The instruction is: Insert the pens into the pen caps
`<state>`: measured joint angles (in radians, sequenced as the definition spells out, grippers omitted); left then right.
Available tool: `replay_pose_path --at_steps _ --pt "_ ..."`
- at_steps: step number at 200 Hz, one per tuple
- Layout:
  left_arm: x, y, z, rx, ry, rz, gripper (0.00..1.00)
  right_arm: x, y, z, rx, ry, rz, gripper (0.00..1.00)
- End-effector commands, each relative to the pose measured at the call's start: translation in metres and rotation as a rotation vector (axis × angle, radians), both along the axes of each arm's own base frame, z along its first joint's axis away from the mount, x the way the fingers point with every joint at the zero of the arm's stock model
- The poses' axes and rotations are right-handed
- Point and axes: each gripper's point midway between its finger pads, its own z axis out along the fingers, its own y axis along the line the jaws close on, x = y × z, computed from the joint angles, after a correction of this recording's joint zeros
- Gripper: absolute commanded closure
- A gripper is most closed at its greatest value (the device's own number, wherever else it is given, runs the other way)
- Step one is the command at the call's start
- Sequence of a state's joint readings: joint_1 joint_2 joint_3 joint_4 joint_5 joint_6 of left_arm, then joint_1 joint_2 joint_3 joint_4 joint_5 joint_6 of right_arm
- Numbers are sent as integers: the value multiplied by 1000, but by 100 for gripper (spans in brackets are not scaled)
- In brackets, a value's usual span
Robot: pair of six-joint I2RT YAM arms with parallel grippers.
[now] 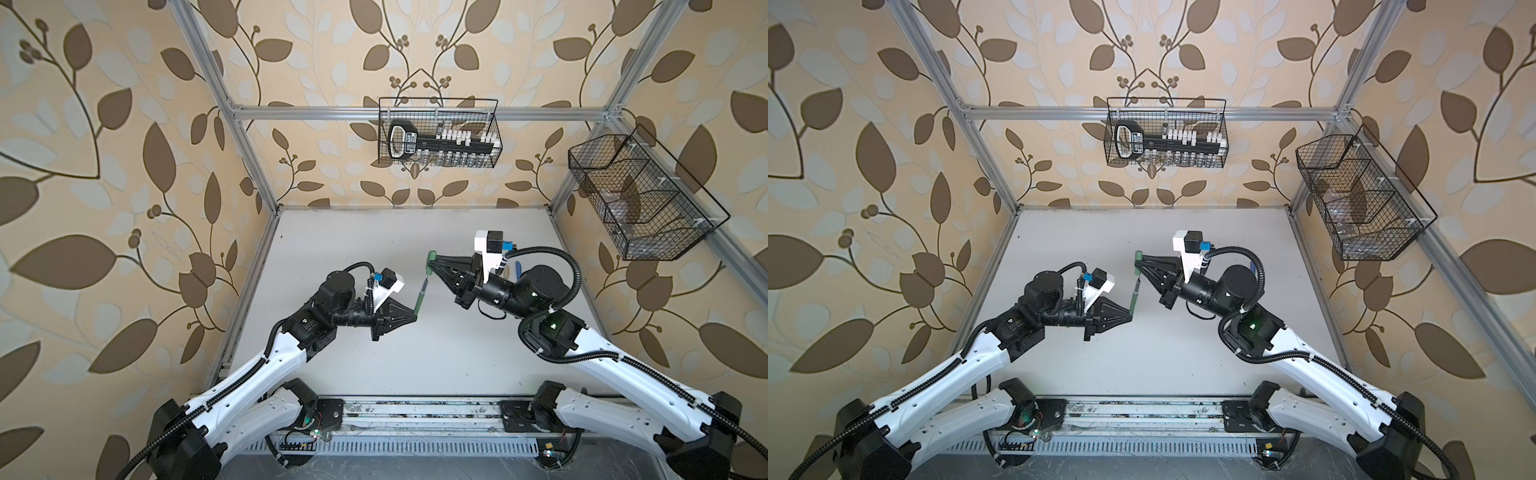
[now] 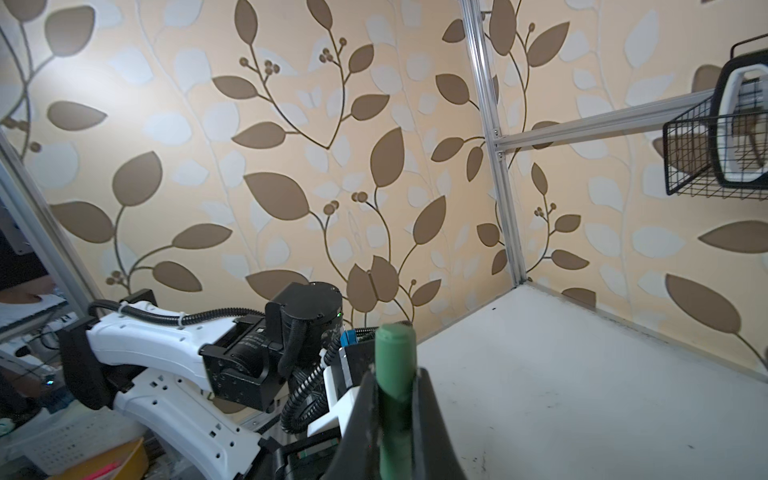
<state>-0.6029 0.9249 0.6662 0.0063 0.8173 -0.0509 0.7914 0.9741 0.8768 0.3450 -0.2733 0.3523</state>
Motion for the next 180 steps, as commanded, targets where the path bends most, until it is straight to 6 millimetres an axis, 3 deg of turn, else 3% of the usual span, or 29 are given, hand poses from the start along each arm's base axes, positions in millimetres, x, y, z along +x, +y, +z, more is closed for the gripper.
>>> replay_pose_path --at_steps 1,63,154,180 --pt "6 -1 20 -17 -73 25 100 12 -6 4 -58 -29 -101 95" --pt "-10 2 33 -70 -107 -31 100 14 -3 -1 29 24 -7 95" --pt "-12 3 37 -74 -114 -31 100 6 8 -3 97 47 117 95" --pt "-12 3 37 -74 -117 -32 100 8 14 -12 72 72 132 95"
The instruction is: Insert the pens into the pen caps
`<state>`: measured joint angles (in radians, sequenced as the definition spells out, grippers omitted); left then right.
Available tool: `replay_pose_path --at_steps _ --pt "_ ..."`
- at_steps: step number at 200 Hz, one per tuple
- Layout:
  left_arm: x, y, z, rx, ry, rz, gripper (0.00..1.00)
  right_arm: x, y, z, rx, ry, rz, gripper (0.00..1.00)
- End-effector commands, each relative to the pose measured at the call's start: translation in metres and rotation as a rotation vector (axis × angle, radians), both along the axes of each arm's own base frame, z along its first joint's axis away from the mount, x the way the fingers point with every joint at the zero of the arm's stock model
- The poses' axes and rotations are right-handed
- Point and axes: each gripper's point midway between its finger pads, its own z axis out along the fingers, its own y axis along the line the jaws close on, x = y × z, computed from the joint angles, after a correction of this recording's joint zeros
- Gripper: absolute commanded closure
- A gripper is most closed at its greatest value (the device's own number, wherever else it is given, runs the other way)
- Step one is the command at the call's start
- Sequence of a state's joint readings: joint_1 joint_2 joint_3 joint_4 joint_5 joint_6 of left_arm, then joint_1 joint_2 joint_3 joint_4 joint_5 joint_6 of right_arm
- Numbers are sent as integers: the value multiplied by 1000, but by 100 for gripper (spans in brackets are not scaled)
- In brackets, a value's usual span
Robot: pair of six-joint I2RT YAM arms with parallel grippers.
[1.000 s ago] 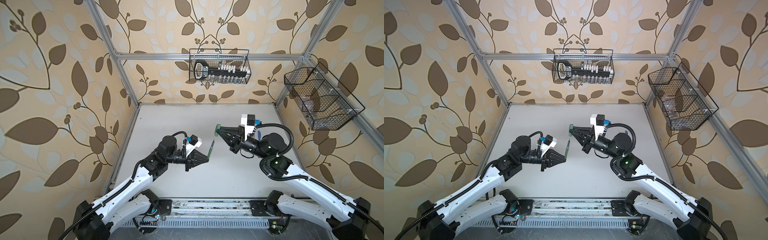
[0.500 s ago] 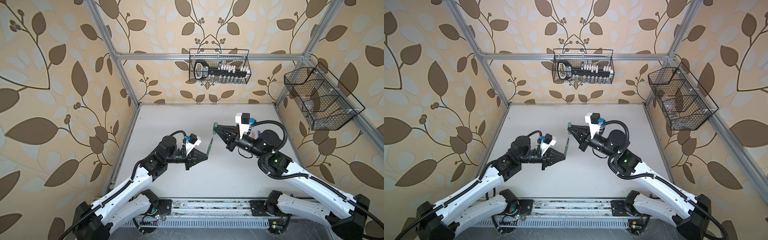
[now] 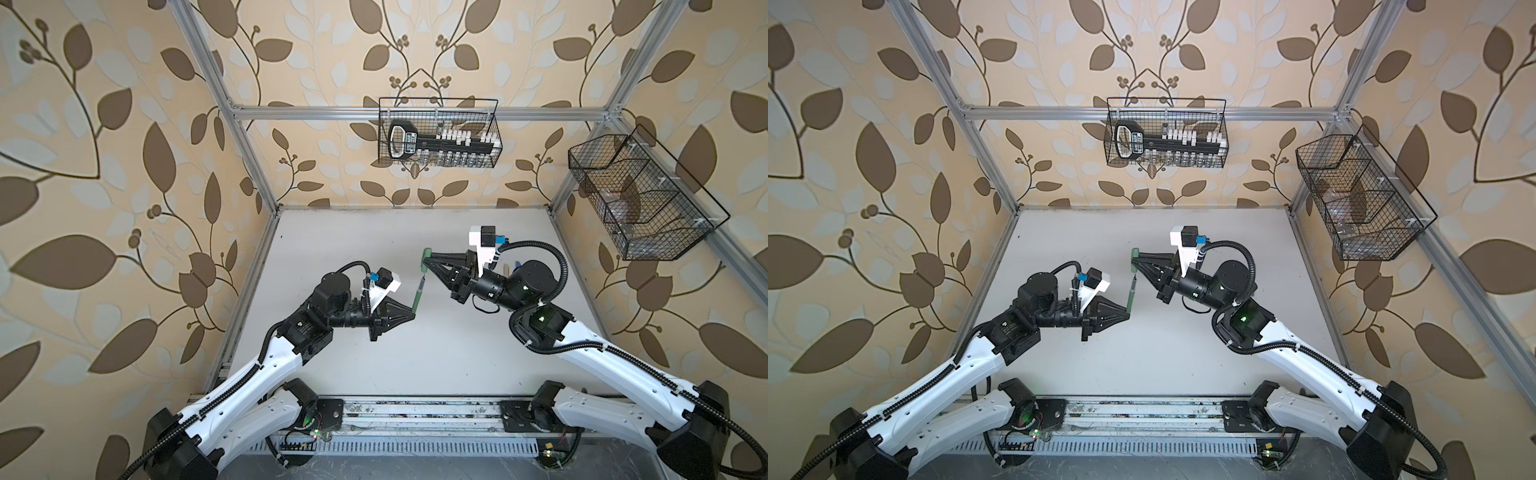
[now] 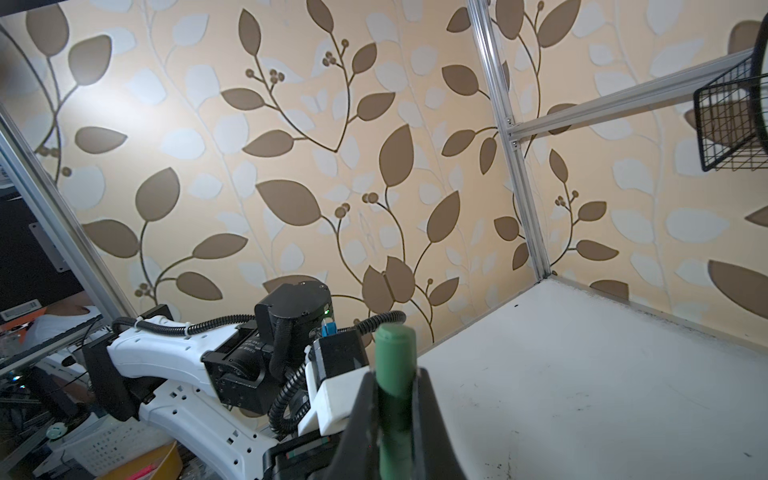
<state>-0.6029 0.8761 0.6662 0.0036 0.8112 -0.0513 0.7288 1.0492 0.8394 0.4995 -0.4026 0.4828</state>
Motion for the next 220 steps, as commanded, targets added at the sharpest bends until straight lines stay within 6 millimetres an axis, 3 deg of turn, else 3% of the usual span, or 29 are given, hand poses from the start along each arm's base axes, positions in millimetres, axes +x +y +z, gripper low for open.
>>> replay_pose_path --at_steps 1,51,149,220 --pt "-7 -1 25 -48 -79 -38 100 -3 6 -4 4 8 43 95" --pt "-7 0 25 -47 -83 -32 100 0 5 -11 -13 19 30 95" --pt "-5 -1 21 -38 -81 -26 100 -6 -10 8 43 -28 9 96" --pt "-5 0 23 -39 -85 -23 100 -5 0 -8 23 16 41 96"
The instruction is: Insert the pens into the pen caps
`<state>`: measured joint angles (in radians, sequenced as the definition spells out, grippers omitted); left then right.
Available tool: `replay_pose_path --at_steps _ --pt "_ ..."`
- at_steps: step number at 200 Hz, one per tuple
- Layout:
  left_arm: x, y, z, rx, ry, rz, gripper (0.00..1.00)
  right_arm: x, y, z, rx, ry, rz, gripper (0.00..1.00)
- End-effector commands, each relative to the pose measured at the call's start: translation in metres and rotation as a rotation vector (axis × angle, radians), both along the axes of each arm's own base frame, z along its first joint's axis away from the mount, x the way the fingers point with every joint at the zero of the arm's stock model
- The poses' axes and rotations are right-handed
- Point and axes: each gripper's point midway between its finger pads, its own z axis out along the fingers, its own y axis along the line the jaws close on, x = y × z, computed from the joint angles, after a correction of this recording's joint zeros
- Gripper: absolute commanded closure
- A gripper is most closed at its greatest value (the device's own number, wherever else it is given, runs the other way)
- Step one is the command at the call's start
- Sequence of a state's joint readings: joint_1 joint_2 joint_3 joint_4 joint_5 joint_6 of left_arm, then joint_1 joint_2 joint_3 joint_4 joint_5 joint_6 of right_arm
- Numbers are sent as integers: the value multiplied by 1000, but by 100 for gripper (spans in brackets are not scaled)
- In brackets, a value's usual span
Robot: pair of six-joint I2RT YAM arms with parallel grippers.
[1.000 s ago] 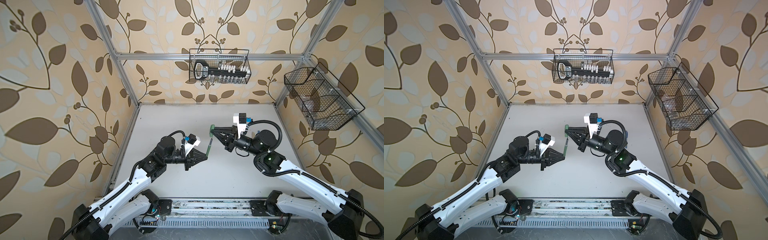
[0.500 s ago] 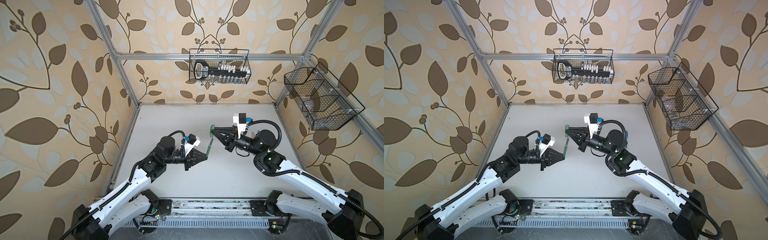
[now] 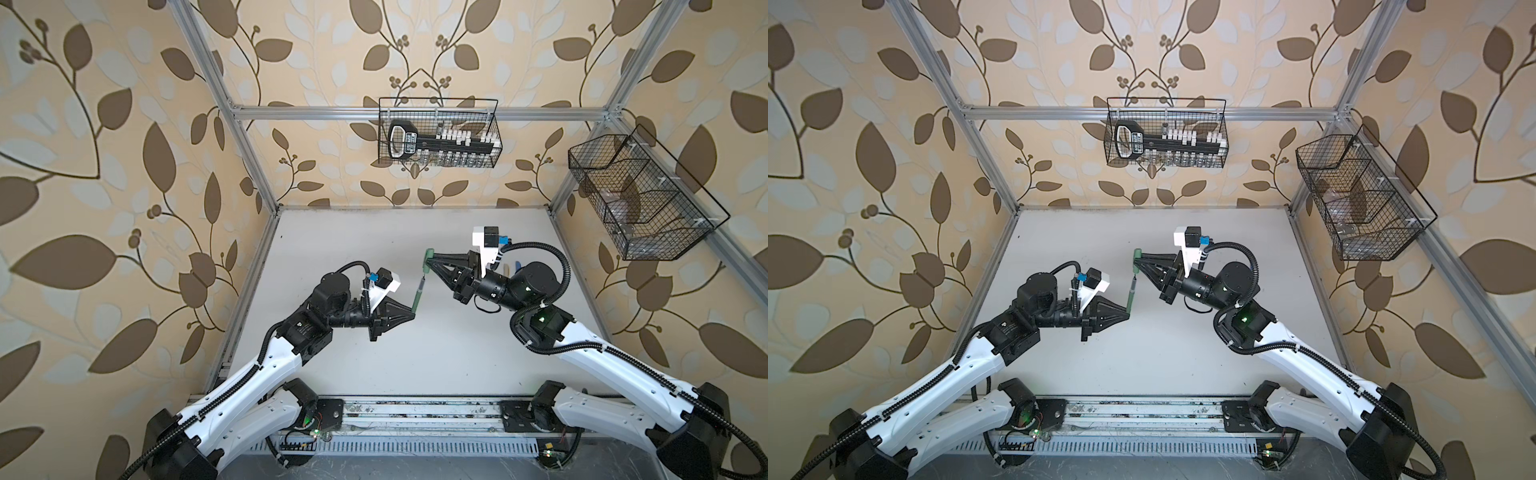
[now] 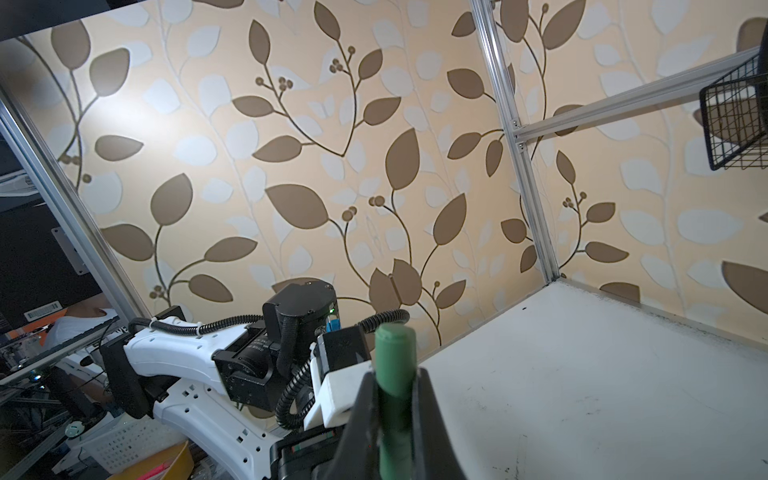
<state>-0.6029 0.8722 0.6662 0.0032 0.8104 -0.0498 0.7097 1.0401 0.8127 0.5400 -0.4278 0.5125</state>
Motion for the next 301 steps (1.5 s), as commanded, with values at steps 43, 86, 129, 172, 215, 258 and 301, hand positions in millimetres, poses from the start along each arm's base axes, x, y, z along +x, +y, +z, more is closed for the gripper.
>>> replay_pose_path --at_steps 43,86,129,172,215,258,301 --pt "-5 1 22 -38 -85 -16 100 -5 4 -11 -6 20 27 96" --pt "-5 2 23 -38 -89 -8 100 -7 5 -15 -8 28 36 96" --pt "-3 2 23 -36 -92 2 100 -9 5 -13 -2 25 39 95" --pt "-1 3 24 -37 -103 15 100 -10 6 -20 7 47 48 96" --pt "1 3 23 -38 -104 26 100 -12 3 -18 44 51 51 96" --pt "2 1 22 -37 -96 15 100 -14 4 -13 76 49 68 96" --pt "3 2 25 -39 -105 27 100 -12 8 -23 19 43 40 95"
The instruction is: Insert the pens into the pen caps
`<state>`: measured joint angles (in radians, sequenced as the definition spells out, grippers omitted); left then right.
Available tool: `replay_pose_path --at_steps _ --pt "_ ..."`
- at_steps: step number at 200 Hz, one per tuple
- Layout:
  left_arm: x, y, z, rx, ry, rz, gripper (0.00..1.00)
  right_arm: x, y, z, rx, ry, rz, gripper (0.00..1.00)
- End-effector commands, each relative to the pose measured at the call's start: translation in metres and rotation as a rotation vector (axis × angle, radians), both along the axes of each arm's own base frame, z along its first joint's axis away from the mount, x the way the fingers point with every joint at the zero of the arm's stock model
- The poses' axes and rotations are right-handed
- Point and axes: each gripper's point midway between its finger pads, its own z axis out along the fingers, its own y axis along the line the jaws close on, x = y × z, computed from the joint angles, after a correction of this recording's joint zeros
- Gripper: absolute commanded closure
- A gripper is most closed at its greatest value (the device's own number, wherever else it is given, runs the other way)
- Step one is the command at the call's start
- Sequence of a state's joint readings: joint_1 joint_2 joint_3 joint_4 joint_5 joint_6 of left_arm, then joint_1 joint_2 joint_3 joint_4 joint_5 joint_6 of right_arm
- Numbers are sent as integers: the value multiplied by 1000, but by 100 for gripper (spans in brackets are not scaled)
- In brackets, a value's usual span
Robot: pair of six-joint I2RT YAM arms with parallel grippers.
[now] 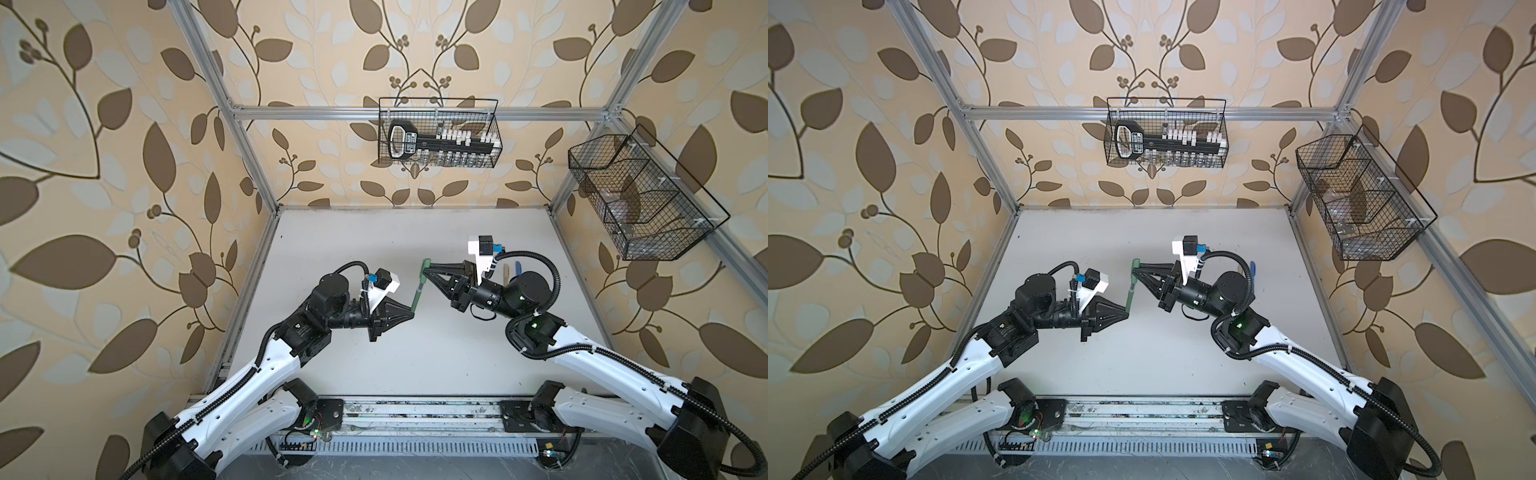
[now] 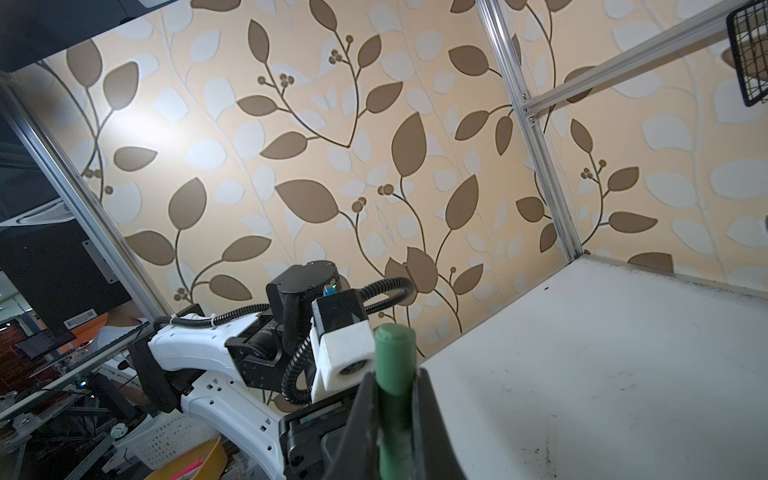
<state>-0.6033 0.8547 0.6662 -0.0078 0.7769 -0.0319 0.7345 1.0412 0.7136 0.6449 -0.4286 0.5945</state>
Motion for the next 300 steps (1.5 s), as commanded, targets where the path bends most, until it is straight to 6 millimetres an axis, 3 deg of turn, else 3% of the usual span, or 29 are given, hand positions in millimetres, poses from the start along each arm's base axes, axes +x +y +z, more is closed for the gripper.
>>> replay_pose_path --at_steps 1,64,108,140,169,200,251,300 --pt "0 -1 24 -46 -80 0 100 -4 3 0 -19 -27 -6 95" --pt "4 1 39 -72 -120 27 100 -1 8 -21 -88 -8 -42 93" --pt "4 1 38 -47 -122 27 100 2 4 -29 -161 -5 -74 60" --pt "5 -3 26 -19 -76 6 100 -2 -4 -16 -163 -1 -24 47" --pt "7 -5 19 -5 -48 -6 100 0 -5 -14 -188 24 46 45" --pt "7 -5 19 -3 -49 -3 100 -4 9 -16 -236 31 125 44" --pt "6 -5 21 -3 -54 -6 100 1 19 -32 -298 62 124 45" --pt "6 -5 22 -3 -57 -4 100 1 24 -37 -317 67 133 53"
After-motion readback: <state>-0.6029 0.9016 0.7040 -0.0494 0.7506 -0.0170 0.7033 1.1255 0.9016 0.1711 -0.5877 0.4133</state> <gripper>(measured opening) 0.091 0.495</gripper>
